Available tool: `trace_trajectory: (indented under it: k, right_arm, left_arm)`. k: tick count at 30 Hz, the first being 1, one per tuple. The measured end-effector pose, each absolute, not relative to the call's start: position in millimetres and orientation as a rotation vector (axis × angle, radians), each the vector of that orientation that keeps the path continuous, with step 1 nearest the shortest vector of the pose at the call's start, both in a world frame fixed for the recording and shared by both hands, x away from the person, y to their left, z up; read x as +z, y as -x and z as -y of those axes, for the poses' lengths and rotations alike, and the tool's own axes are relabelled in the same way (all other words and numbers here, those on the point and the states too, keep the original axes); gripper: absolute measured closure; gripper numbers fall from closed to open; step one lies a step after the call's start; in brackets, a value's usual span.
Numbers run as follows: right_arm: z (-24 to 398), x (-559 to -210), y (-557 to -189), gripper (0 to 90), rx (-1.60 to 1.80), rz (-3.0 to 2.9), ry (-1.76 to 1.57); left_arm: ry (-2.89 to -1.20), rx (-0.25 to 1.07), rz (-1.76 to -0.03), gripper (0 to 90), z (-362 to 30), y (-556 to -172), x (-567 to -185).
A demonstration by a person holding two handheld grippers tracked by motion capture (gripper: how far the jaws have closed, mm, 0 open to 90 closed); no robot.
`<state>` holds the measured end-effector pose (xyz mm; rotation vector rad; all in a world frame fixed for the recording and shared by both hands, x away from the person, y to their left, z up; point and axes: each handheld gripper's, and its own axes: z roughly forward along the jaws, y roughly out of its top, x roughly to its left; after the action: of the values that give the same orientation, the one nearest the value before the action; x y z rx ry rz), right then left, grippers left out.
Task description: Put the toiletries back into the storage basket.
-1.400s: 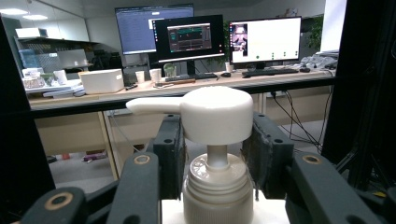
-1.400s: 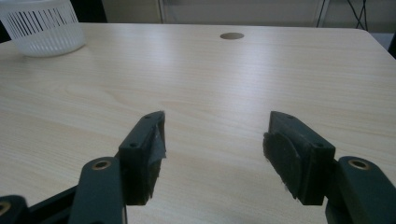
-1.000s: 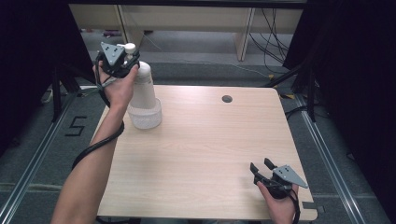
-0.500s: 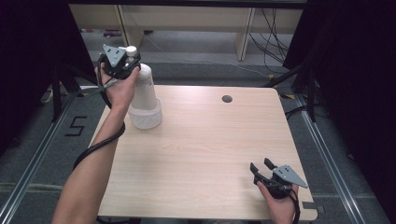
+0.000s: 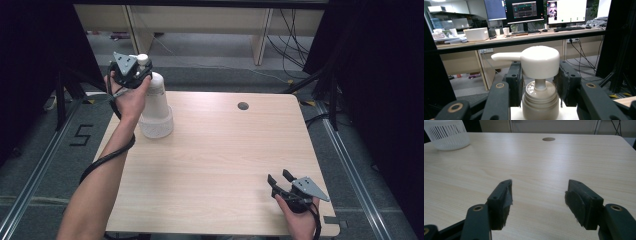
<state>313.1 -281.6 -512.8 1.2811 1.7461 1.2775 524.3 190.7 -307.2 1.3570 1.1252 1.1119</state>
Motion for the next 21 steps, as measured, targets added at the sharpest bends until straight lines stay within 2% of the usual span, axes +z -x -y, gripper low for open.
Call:
trace_trajectory:
  k: [21]
  right_arm:
    - [280.1,-512.5,-312.3,37.9,1.279,-1.751,-1.306]
  left_arm:
    - [-1.367,1.092,-1.146,59.5,-191.4,-526.8,-318.9]
